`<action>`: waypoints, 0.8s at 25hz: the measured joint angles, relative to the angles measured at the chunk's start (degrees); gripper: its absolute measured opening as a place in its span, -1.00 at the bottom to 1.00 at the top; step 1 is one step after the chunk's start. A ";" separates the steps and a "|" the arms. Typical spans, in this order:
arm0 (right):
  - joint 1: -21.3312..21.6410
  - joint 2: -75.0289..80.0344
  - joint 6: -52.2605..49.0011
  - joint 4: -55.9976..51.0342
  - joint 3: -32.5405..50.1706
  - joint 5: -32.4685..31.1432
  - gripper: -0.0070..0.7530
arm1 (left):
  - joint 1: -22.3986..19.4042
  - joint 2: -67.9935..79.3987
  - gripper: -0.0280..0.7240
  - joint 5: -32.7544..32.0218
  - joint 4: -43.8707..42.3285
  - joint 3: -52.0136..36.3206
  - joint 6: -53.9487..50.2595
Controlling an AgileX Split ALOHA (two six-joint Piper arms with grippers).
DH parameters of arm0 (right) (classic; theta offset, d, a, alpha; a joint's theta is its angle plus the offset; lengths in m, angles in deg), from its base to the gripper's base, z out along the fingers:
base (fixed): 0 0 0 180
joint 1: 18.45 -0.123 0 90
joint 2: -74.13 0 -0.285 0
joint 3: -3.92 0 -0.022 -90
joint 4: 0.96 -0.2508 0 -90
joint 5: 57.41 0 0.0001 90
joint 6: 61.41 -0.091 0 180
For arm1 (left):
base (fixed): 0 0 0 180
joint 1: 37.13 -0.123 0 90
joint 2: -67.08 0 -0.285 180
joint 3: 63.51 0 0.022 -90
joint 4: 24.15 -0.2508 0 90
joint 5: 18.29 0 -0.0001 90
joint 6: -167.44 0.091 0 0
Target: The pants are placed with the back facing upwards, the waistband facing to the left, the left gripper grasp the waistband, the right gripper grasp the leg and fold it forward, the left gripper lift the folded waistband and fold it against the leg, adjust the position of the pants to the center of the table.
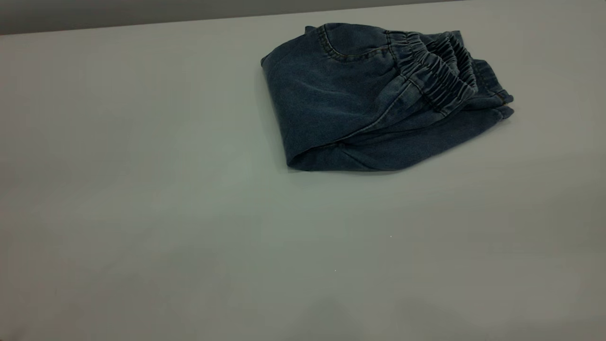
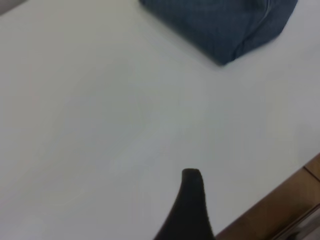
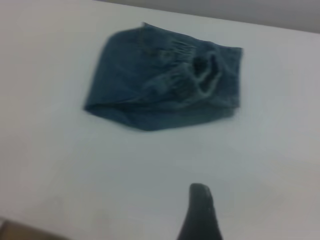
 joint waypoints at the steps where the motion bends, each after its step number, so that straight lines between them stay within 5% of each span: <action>1: 0.00 -0.26 0.00 0.35 1.62 1.06 0.24 | 0.00 -2.22 0.64 0.00 0.00 -2.12 0.00; 12: 0.00 -4.27 0.14 1.27 4.15 3.40 0.24 | 0.00 -15.50 0.64 5.11 0.00 -18.59 -4.02; 20: 0.00 -4.22 0.14 0.38 4.15 3.29 0.24 | 0.00 -18.72 0.64 8.52 3.33 -22.92 -3.84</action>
